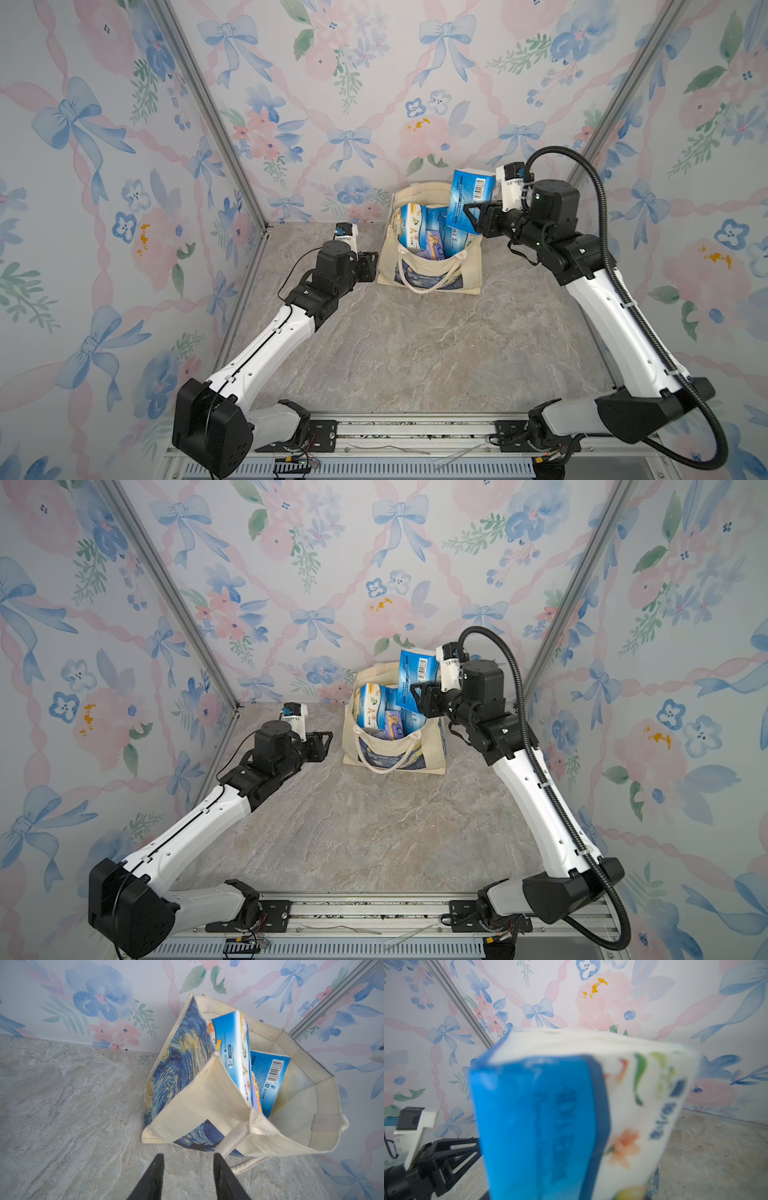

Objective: Put tissues into the canvas bag
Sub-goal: Place the pack of facial tissues in the canvas bag.

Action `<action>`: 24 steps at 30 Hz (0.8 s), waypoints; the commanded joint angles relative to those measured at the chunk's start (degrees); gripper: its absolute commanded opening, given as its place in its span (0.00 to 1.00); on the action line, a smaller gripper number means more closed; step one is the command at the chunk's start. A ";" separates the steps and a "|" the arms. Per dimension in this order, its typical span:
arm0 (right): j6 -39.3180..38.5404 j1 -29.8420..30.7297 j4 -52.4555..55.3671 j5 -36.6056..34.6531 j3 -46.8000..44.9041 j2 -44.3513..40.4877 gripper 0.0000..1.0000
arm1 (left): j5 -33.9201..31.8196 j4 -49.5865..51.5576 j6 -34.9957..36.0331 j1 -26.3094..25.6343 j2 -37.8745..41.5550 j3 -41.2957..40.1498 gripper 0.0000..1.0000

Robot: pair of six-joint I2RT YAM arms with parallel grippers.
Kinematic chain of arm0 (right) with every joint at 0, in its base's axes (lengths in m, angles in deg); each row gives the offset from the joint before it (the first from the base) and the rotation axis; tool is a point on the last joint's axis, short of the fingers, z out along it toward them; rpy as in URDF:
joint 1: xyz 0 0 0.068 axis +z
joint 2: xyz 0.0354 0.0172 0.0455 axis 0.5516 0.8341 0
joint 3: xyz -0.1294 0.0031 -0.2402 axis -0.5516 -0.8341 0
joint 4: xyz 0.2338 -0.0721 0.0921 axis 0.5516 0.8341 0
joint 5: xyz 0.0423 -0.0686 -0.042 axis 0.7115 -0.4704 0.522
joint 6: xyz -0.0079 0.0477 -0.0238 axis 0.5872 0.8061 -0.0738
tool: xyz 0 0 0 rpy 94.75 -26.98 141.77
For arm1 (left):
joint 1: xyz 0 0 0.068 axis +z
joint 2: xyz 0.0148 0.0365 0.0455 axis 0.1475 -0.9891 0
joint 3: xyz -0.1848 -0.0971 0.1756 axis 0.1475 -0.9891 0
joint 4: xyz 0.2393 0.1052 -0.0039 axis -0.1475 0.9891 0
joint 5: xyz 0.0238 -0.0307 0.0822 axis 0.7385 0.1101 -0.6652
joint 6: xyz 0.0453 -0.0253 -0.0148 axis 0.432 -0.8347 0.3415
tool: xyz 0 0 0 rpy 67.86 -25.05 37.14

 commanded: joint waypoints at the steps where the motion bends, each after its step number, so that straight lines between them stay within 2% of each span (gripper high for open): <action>1: -4.42 1.61 1.89 -4.74 7.44 5.46 0.58 | -0.05 -1.39 1.67 0.46 -0.54 1.26 0.42; 4: -6.33 2.58 5.54 -8.84 12.24 11.40 0.58 | -0.73 -0.74 1.97 0.39 -0.38 1.22 0.42; 10: -6.24 3.16 9.93 -12.26 16.78 18.57 0.59 | -1.81 0.05 2.57 0.54 0.09 1.01 0.42; 14: -7.78 4.63 14.47 -19.05 20.43 22.72 0.60 | -1.92 0.36 2.81 0.64 -0.01 1.01 0.42; 20: -6.84 5.23 19.11 -17.80 24.99 27.36 0.60 | -1.88 0.66 3.11 0.90 -0.63 1.30 0.42; 24: -6.69 5.82 24.14 -19.38 29.30 31.23 0.60 | -1.99 0.80 3.36 1.08 -0.55 1.38 0.42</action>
